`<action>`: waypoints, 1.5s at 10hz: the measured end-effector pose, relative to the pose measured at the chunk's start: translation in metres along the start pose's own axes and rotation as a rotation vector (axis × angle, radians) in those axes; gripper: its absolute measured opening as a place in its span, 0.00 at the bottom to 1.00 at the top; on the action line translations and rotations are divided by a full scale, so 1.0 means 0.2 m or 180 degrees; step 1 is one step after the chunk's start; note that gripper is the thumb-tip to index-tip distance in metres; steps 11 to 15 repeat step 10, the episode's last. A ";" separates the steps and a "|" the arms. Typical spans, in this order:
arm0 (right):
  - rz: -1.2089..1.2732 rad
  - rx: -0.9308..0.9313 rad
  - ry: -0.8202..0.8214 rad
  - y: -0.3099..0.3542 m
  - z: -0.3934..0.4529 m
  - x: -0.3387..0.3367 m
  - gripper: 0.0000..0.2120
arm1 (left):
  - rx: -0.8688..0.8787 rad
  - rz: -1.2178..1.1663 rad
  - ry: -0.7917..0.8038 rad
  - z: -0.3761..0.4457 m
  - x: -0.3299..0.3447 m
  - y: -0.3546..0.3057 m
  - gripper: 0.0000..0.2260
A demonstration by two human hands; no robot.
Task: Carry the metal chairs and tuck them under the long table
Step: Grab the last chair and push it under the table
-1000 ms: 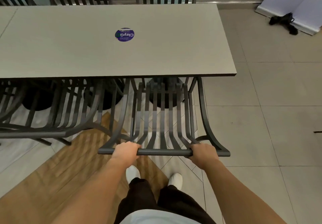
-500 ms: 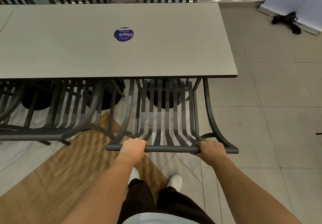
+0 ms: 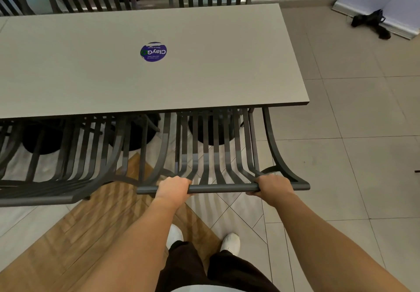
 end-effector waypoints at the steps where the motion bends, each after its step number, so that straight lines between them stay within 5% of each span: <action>1: -0.0042 -0.0060 -0.0034 -0.01 0.02 0.01 0.26 | -0.0012 0.0135 0.0024 0.01 0.01 0.00 0.15; 5: 0.0173 -0.0094 0.0035 -0.01 0.02 0.00 0.22 | 0.0021 -0.0037 0.0053 0.01 -0.03 -0.01 0.14; 8: 0.1212 0.0166 0.0830 -0.01 -0.01 -0.08 0.38 | 0.0171 -0.0395 0.0408 -0.04 -0.08 -0.02 0.45; 9: 0.1911 0.0482 0.0668 -0.03 -0.07 -0.18 0.45 | 0.0222 -0.0454 0.0377 -0.04 -0.16 -0.05 0.43; 10: 0.2219 0.0649 0.0467 -0.06 -0.07 -0.24 0.41 | 0.0322 -0.0492 0.0256 0.05 -0.25 -0.13 0.36; 15: 0.2219 0.0649 0.0467 -0.06 -0.07 -0.24 0.41 | 0.0322 -0.0492 0.0256 0.05 -0.25 -0.13 0.36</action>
Point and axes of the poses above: each hand's wrist, its own z-axis towards the middle knuckle, its own x-axis out of the palm, y = z × x, the point moved 4 cm from there along z, towards the middle knuckle, and after that the axes turned 4 degrees about -y, right-handed, at the moved point
